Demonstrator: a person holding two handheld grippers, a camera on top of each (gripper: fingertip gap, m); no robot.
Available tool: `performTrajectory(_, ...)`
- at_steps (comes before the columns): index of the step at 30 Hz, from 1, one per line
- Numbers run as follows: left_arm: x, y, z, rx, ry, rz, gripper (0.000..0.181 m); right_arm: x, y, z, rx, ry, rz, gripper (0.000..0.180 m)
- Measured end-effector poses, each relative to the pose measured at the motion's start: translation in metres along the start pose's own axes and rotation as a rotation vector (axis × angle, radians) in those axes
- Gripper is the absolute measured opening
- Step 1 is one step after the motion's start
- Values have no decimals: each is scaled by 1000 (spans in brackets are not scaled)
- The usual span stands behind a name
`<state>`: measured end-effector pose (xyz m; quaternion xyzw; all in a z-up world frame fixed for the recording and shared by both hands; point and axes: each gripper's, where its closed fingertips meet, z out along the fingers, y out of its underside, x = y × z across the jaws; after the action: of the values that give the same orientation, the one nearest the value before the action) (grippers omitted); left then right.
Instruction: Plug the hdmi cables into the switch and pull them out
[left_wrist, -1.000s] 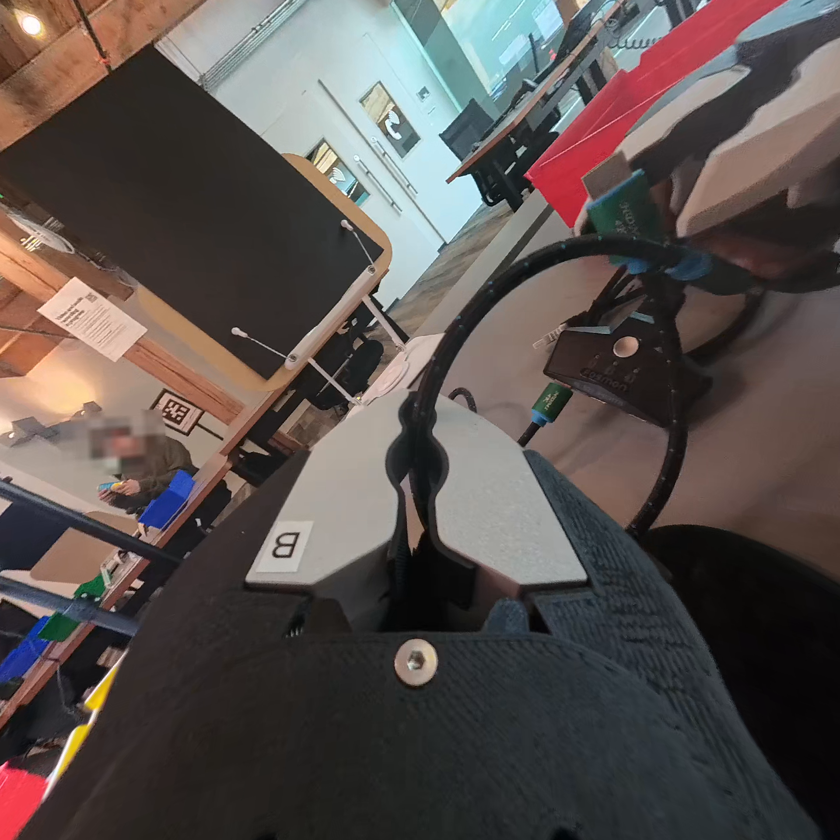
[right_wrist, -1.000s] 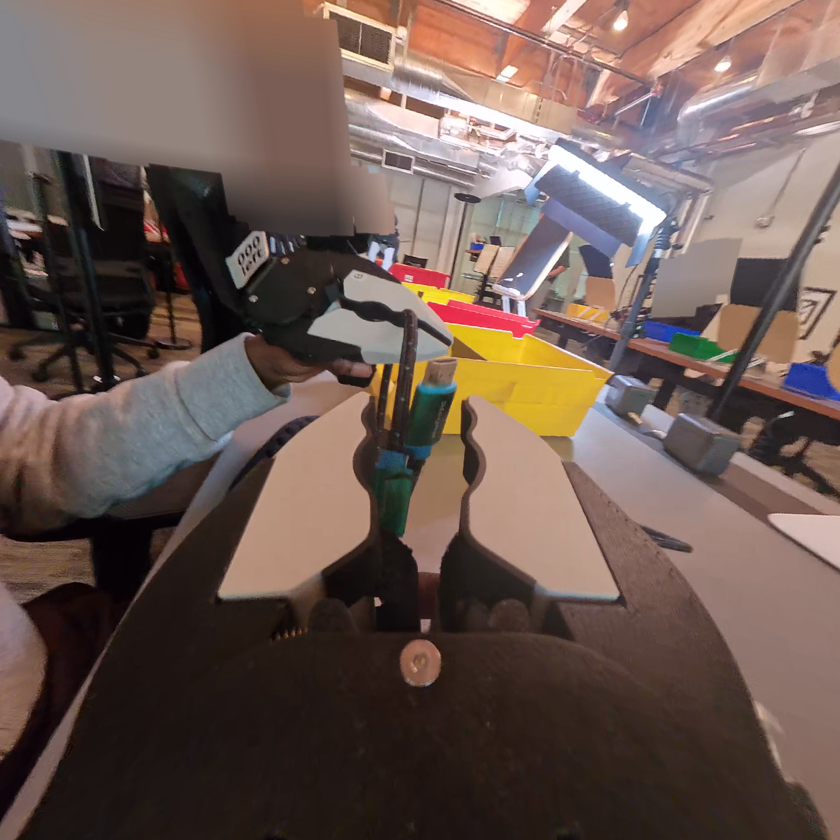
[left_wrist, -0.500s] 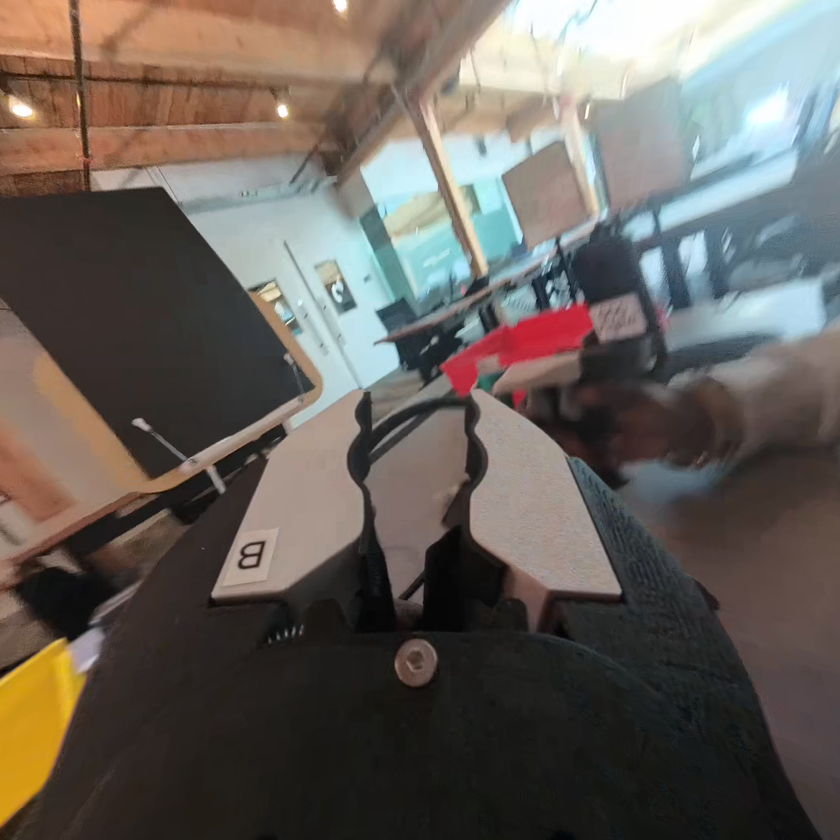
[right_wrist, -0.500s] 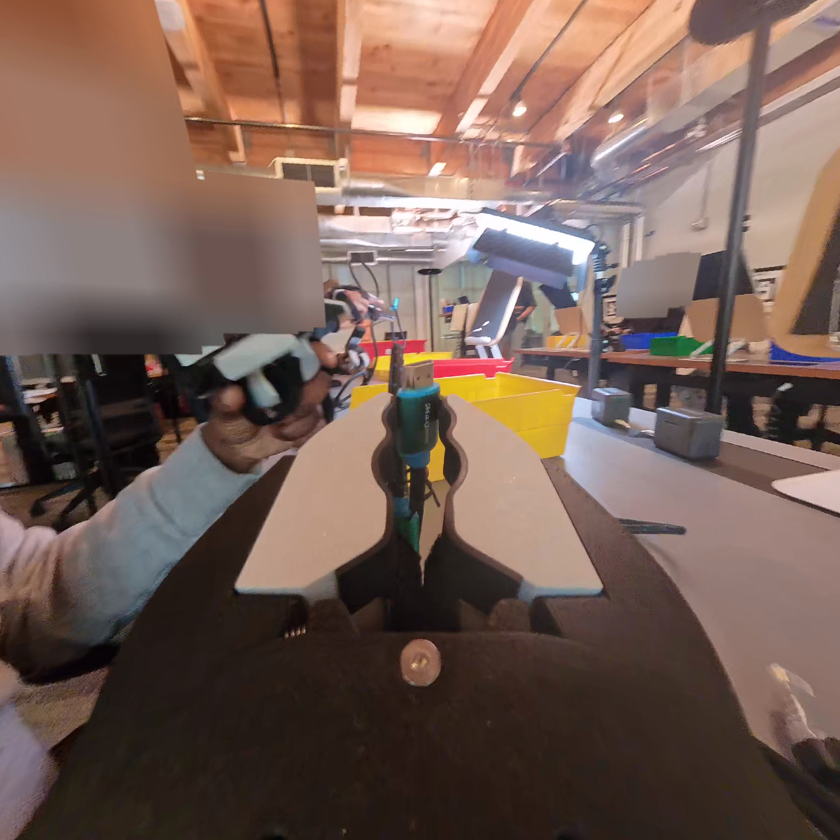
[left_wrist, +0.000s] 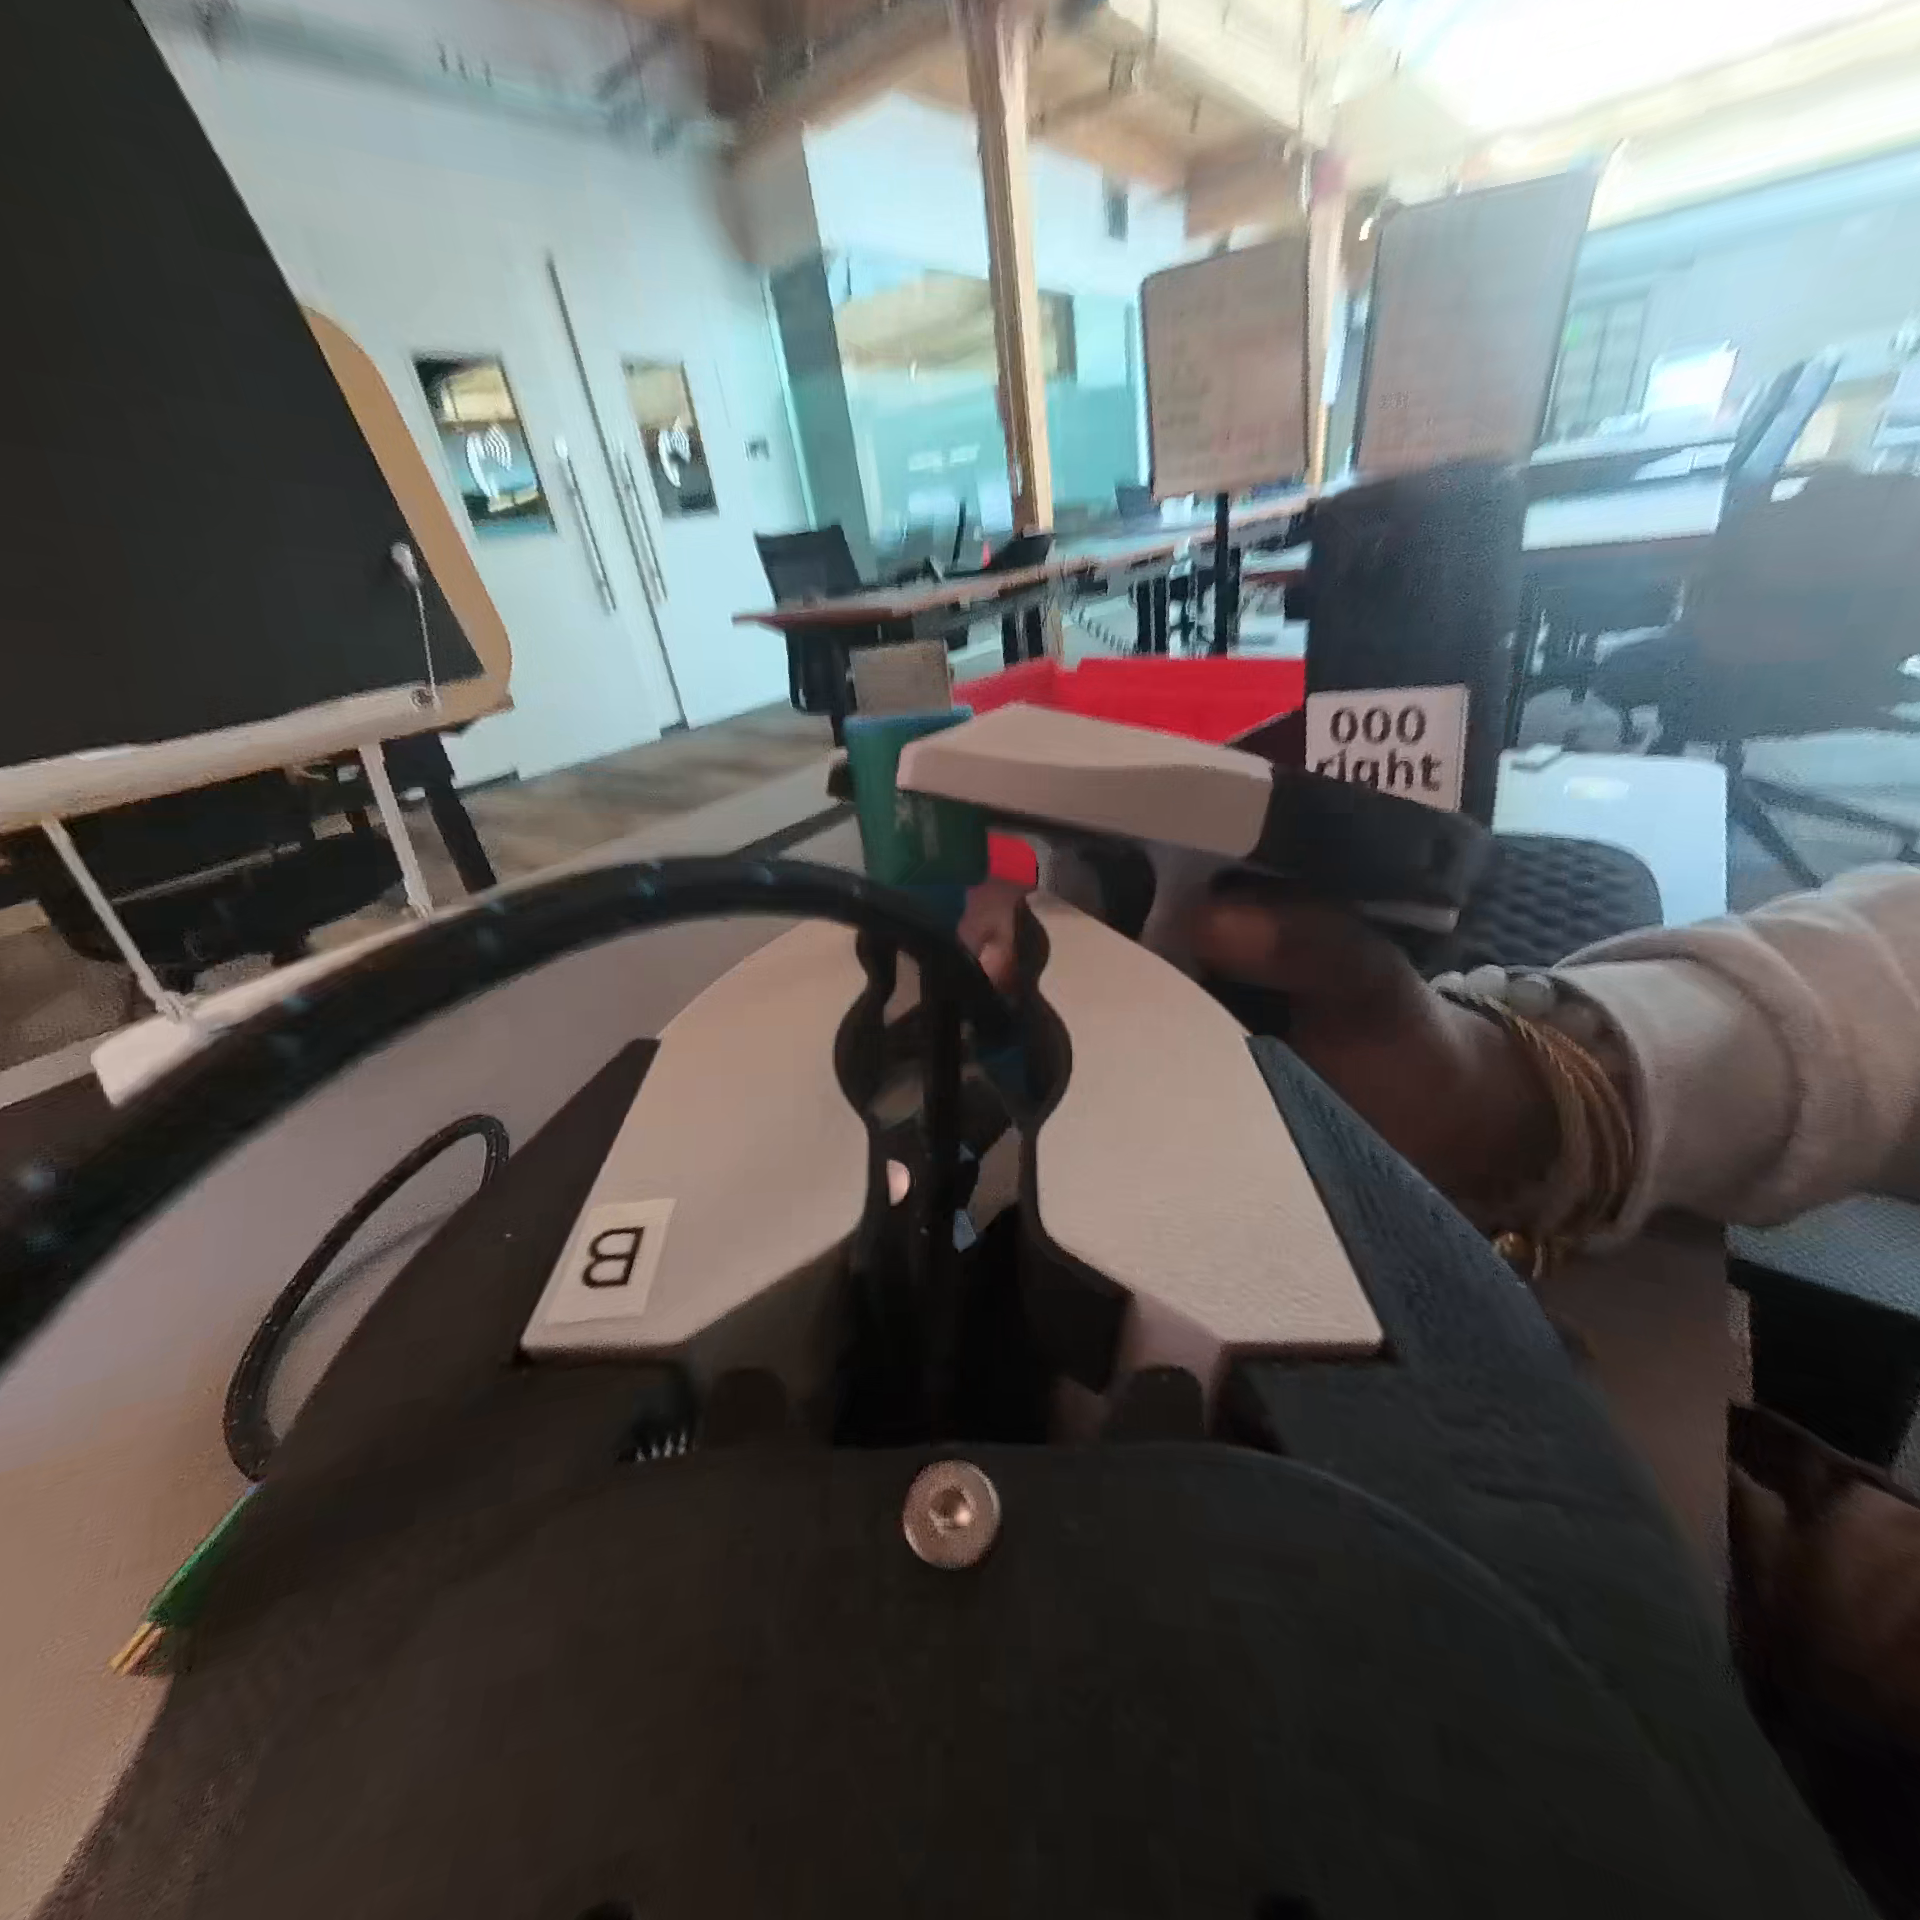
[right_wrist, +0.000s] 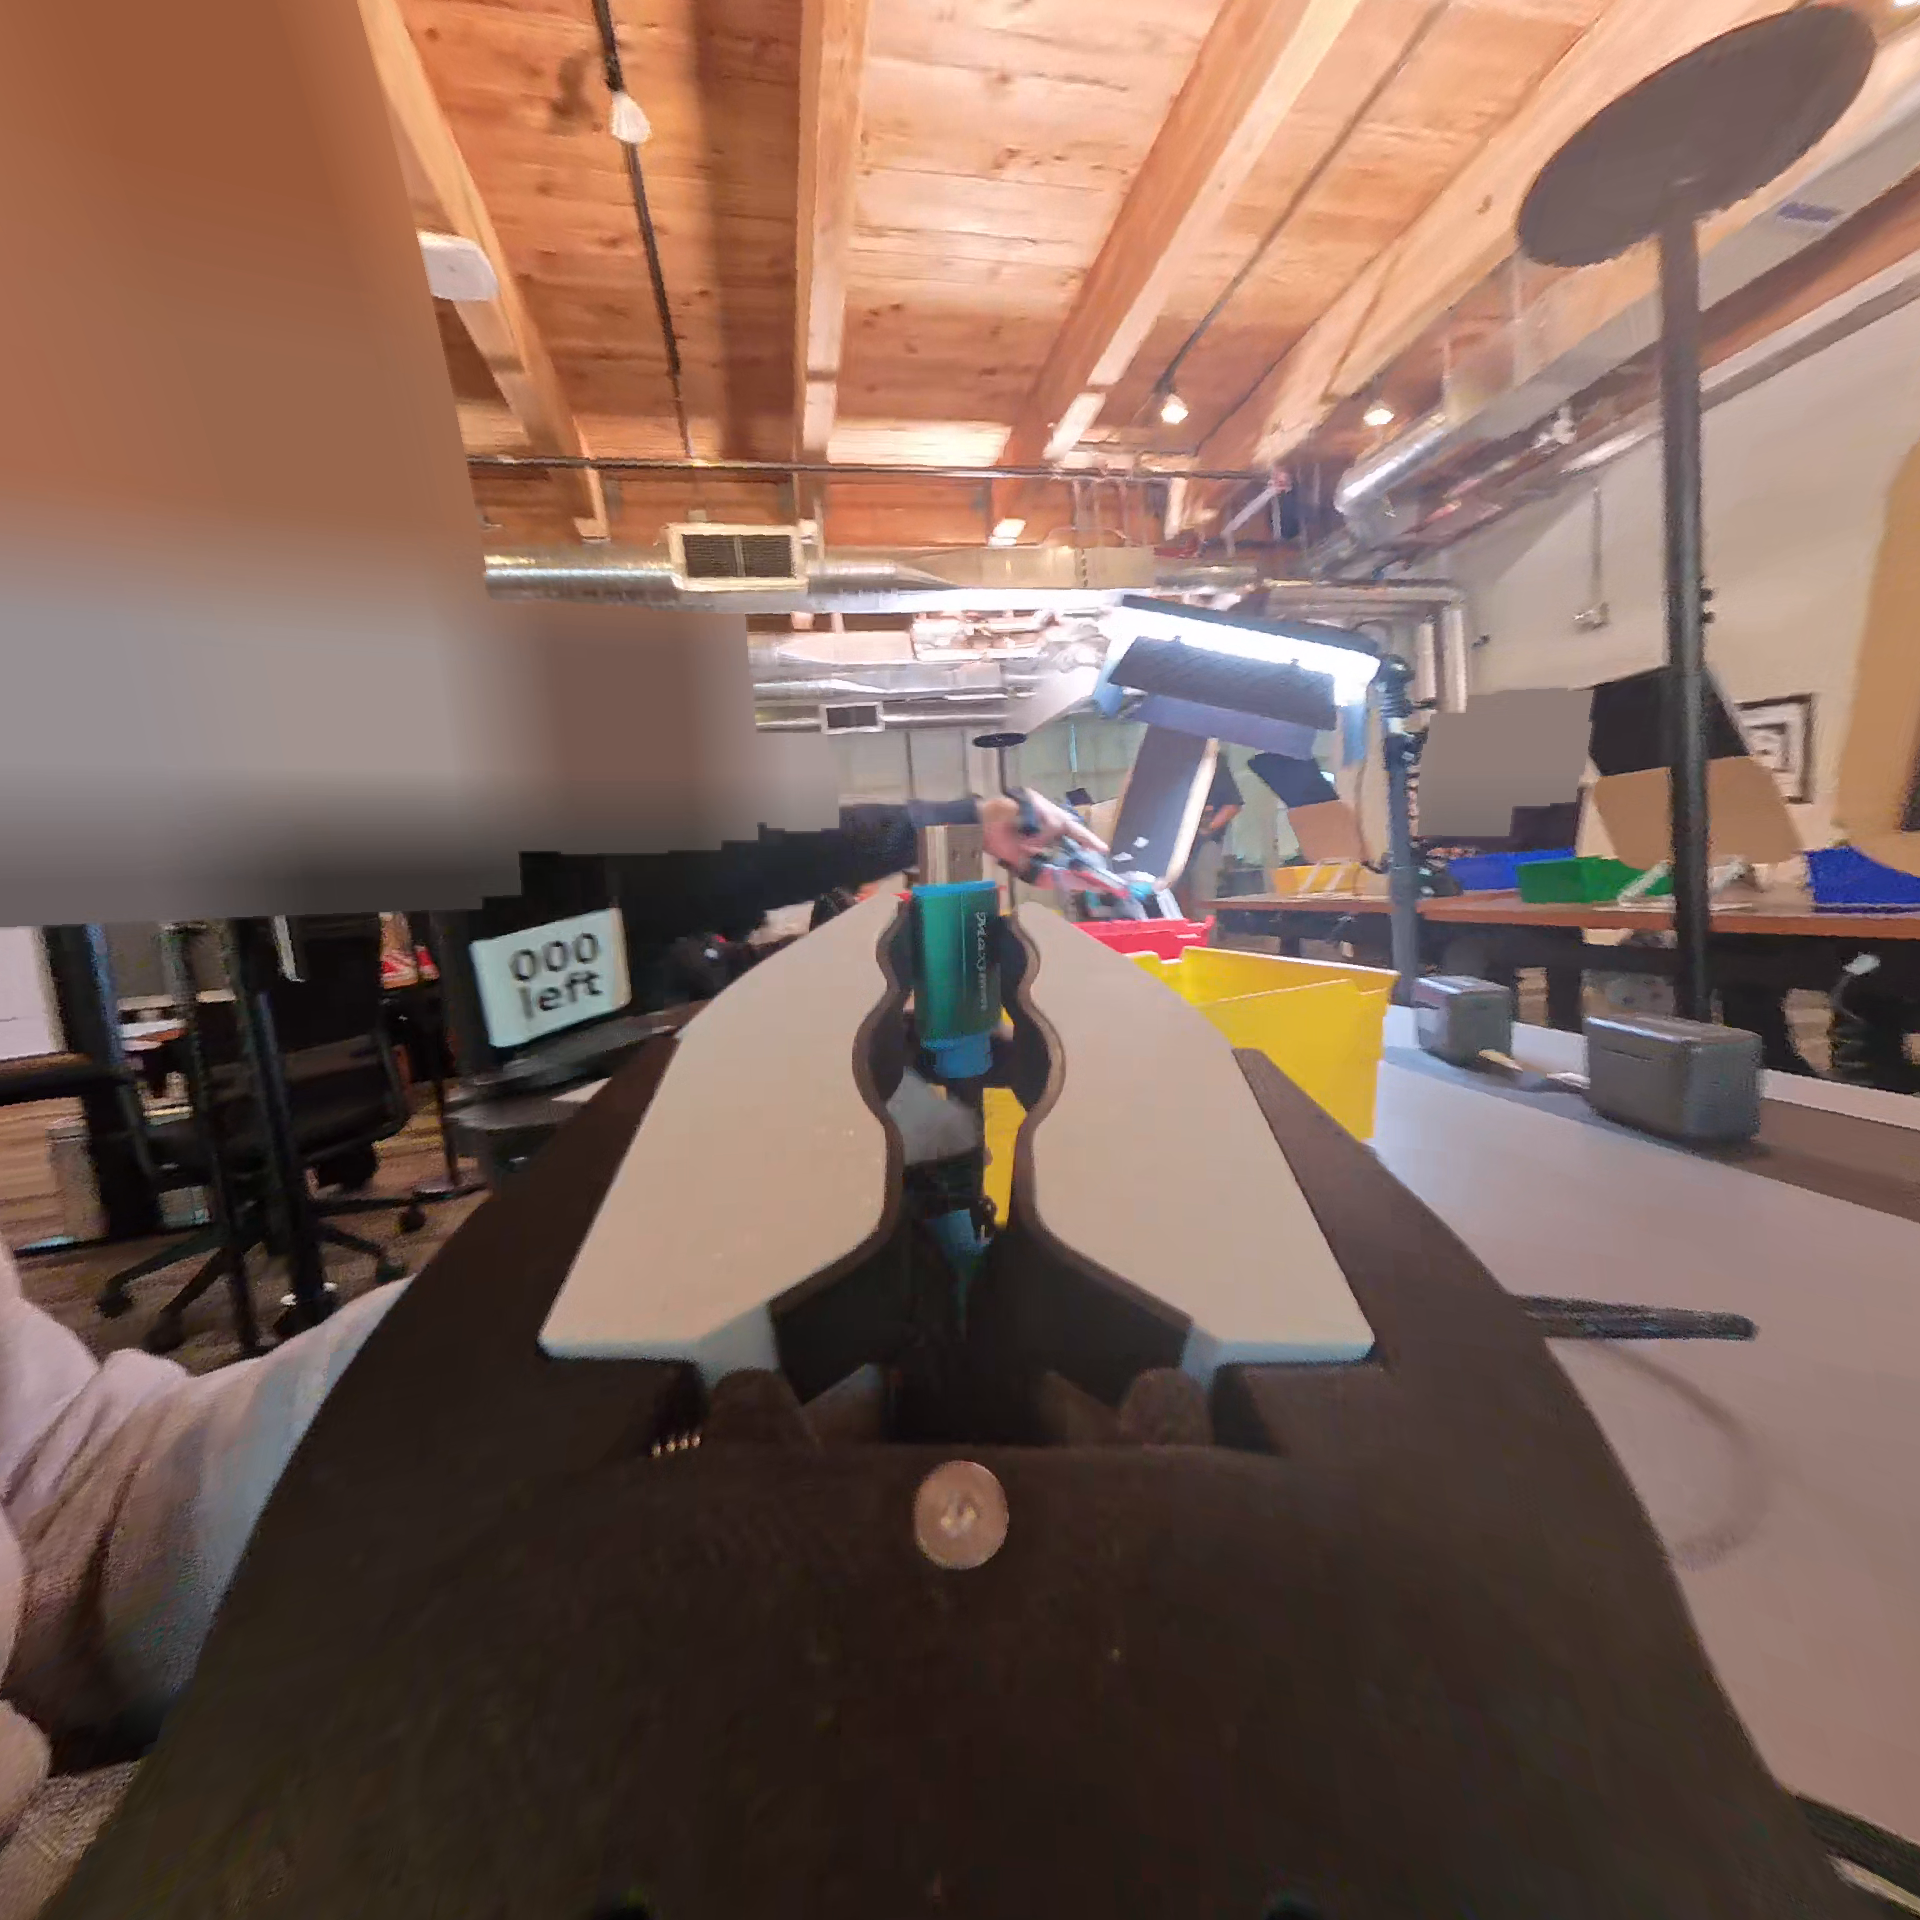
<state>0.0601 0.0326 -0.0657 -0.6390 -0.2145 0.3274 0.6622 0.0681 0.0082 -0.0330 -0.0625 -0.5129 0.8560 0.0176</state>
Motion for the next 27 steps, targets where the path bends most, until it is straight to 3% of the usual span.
performTrajectory(3,-2,7,-2,-29,48,-24,13,-1,4,1,-21,-22,29,15)
performTrajectory(7,-12,47,-9,-315,68,82,8,9,-17,-5,50,-2,40,15)
performTrajectory(12,-42,30,-36,-331,5,168,10,14,-17,-8,4,5,37,15)
performTrajectory(14,-47,31,-50,-382,6,242,10,6,-7,-2,-61,-34,8,15)
performTrajectory(17,-64,48,-71,-536,-25,387,8,-3,23,0,-315,-133,-54,22)
performTrajectory(19,-66,58,-82,-610,2,420,7,-2,38,-8,-486,-175,-153,38)
performTrajectory(21,-61,69,-90,-677,59,441,7,2,48,-17,-614,-180,-376,45)
performTrajectory(24,-57,82,-97,-751,112,483,8,-2,52,-23,-682,-211,-679,46)
performTrajectory(27,-46,90,-98,-781,188,497,8,-16,53,-20,-709,-289,-717,43)
